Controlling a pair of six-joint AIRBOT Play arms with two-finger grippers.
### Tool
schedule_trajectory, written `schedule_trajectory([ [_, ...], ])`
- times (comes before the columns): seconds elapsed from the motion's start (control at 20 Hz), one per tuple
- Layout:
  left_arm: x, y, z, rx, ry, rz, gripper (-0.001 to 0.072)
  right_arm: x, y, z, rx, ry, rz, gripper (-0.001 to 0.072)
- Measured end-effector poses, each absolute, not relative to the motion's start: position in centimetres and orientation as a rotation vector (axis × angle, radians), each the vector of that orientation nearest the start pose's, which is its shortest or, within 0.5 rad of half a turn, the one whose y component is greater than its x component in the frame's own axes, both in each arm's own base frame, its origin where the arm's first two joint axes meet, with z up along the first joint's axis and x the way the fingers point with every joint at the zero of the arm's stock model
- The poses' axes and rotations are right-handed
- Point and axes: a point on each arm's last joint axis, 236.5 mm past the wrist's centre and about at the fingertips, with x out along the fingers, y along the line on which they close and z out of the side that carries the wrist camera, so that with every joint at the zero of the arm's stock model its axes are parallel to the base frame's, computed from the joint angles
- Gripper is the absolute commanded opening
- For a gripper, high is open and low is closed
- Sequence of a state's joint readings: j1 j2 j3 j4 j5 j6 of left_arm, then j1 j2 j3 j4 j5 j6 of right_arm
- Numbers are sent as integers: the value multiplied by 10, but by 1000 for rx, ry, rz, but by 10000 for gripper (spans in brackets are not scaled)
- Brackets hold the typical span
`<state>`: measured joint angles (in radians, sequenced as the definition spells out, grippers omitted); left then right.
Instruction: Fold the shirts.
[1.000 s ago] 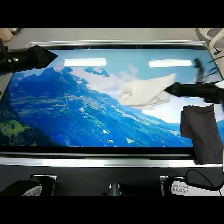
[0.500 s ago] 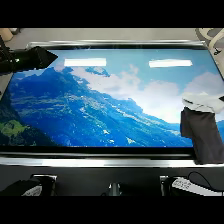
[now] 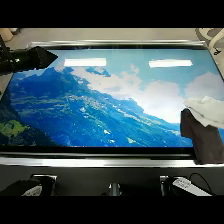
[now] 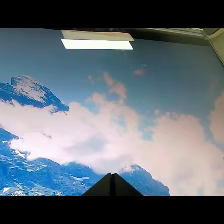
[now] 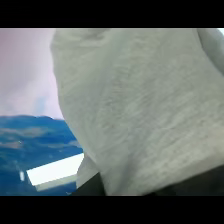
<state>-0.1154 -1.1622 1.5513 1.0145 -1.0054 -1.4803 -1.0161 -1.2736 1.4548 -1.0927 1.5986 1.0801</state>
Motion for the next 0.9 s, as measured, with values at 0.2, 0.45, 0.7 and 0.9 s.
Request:
schedule_trajectory([
  [0.2,429,-156,271,-314,603,-499,27,218,-225,56,530,1329,-250,32],
  [0.45,429,-156,271,-314,603,-499,27,187,-222,5,526,1445,-310,426],
  [0.7,429,-156,271,-314,604,-500,27,178,-255,5,370,1454,-389,696],
  [0.9,432,-158,276,-308,577,-501,23,223,-307,75,89,1259,-445,696],
])
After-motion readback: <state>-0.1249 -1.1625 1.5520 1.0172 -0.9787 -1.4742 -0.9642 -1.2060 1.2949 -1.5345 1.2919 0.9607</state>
